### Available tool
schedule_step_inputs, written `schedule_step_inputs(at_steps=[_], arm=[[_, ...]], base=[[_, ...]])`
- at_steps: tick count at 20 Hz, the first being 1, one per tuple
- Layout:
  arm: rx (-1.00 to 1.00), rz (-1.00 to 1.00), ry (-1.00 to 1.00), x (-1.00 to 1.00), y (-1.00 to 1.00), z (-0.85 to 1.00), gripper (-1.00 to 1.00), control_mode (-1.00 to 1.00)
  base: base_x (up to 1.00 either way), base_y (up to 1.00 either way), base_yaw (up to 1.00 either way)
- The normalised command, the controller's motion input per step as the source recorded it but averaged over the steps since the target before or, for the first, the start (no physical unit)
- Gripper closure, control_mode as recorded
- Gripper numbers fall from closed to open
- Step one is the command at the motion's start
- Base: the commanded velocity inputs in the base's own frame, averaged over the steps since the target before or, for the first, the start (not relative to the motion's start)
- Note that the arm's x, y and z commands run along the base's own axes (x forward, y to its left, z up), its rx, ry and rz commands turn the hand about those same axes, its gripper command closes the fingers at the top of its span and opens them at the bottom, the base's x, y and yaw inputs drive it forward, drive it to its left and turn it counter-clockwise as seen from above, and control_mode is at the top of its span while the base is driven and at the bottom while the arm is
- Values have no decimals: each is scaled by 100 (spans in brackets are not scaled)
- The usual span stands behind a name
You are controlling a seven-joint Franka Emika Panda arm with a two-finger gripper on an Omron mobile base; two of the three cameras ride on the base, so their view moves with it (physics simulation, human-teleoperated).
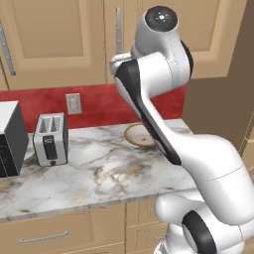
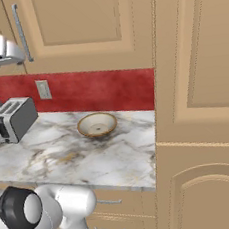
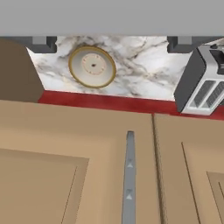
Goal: Pick the spray and spray from the cabinet and place them on the counter.
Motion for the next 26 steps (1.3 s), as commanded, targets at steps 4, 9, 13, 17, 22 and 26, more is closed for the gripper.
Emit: schedule_step_inputs(at_steps=[4,9,13,17,22,26], arm=[[-4,-2,0,27,0,0,-100,-100],[-2,-1,0,32,1,0,-100,-100],[0,0,0,44,7,0,-100,-100],[0,0,0,45,6,0,-100,-100],[0,0,-2,42,9,0,-100,-100],[0,-4,0,32,14,0,-100,-100]], base=[[0,0,0],[0,0,0],[0,0,0],[0,0,0],[0,0,0],[0,0,0]])
